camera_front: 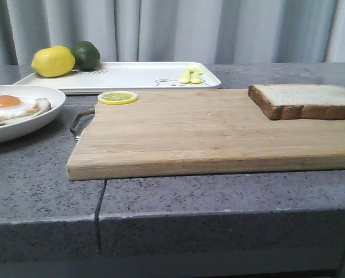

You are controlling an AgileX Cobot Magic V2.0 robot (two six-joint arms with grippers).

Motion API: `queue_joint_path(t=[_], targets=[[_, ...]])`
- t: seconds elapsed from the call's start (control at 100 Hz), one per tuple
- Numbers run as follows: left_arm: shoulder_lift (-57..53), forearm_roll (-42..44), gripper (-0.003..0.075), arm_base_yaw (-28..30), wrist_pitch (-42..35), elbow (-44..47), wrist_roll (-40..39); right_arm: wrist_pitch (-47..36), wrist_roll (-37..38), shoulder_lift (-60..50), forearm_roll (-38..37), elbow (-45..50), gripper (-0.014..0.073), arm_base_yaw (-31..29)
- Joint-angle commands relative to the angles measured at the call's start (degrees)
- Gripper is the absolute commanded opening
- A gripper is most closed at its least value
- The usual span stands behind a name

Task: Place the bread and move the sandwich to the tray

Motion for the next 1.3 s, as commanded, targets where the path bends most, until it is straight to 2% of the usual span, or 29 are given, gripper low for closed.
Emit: queue_joint_path(t=[0.0,0.48,0.65,1.02,1.13,1.29], targets=[[-1.70,-0.36,-0.0020,0.04,-3.60,0.88,0.04,-2.47,-0.17,-1.15,-0.62,0.47,-0.0060,-0.47],[-1.70,-0.36,-0.0020,0.04,-3.60,0.88,0.04,-2.47,-0.17,-1.15,-0.62,0.47,-0.0060,-0.47],[-1.70,8.69,-0.0020,0.04,-3.69,0.88,0.04,-2.47,-0.17,-1.15,-0.62,0.47,-0.0060,-0.47],[-1.70,8.70,-0.0020,0.04,-5.04,0.88,0.04,-2.47,-0.17,-1.15,-0.62,0.48,-0.0060,-0.47],[-1.70,8.05,-0.0020,0.04,-7.45,0.88,0.04,-4.21,-0.17,-1.15,-0.38,0.48,-0.0060,-0.47],[-1.70,2.47,-0.0020,0.04,-15.82,0.88,0.04,-9.60,-0.17,-1.15,3.05,0.48,-0.0060,-0.47]])
